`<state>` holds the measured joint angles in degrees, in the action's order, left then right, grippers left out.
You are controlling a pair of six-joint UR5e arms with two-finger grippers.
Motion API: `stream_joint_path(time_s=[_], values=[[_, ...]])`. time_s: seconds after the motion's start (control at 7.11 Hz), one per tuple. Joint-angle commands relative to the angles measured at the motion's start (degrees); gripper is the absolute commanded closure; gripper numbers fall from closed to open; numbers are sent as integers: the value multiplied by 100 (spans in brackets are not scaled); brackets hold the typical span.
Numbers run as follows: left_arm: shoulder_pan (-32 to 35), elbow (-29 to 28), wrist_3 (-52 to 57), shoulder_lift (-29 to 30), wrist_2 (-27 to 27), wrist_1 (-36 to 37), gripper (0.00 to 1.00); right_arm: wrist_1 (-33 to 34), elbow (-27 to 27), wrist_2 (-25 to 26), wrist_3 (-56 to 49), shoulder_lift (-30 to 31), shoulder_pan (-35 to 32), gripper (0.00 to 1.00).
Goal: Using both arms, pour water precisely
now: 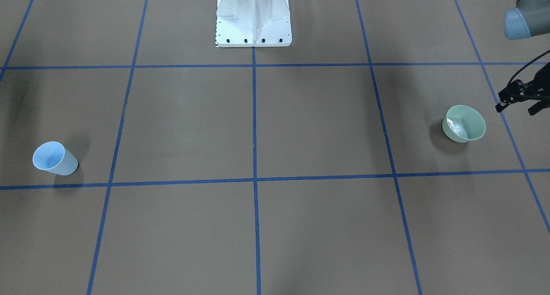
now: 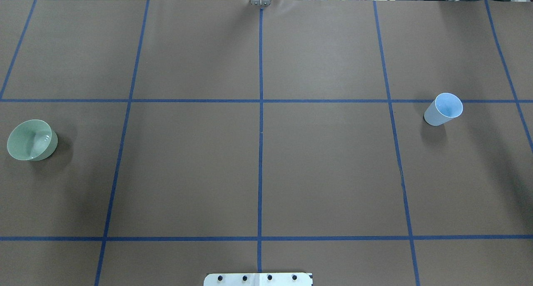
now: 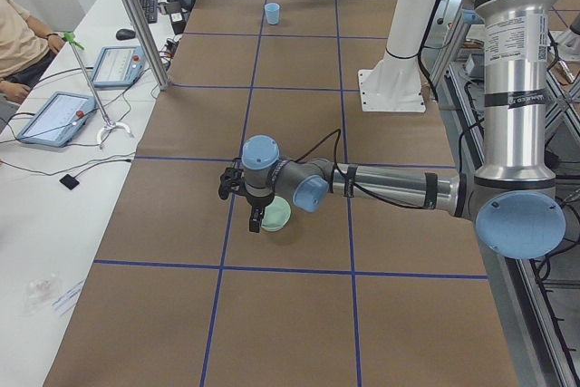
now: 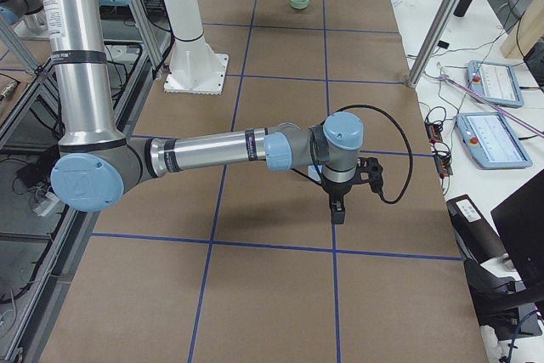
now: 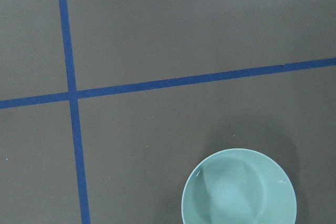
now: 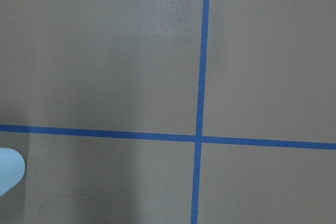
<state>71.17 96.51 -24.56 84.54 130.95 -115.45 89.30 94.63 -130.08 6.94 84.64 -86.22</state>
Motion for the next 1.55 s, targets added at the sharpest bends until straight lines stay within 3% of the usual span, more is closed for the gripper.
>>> stream_joint_path(time_s=[0.0,0.56,0.7,0.98,1.13,1.27,1.41], values=[[-225,-796,-250,19,-96,-1044,0,0,3,0,0,17,0,0],[-568,-1282,-760,80,-105,-1707,1,0,117,17,-9,114,0,0],[-578,-1293,-934,107,-96,-1752,9,0,135,9,-9,132,0,0],[-744,-1302,-989,133,-88,-1788,46,0,178,9,0,149,0,0],[-832,-1293,-989,151,-79,-1788,48,0,179,17,-9,149,0,0],[-833,-1267,-998,168,-53,-1788,57,0,179,18,0,149,0,0],[-833,-1258,-998,177,-44,-1788,86,0,179,9,0,149,0,0]])
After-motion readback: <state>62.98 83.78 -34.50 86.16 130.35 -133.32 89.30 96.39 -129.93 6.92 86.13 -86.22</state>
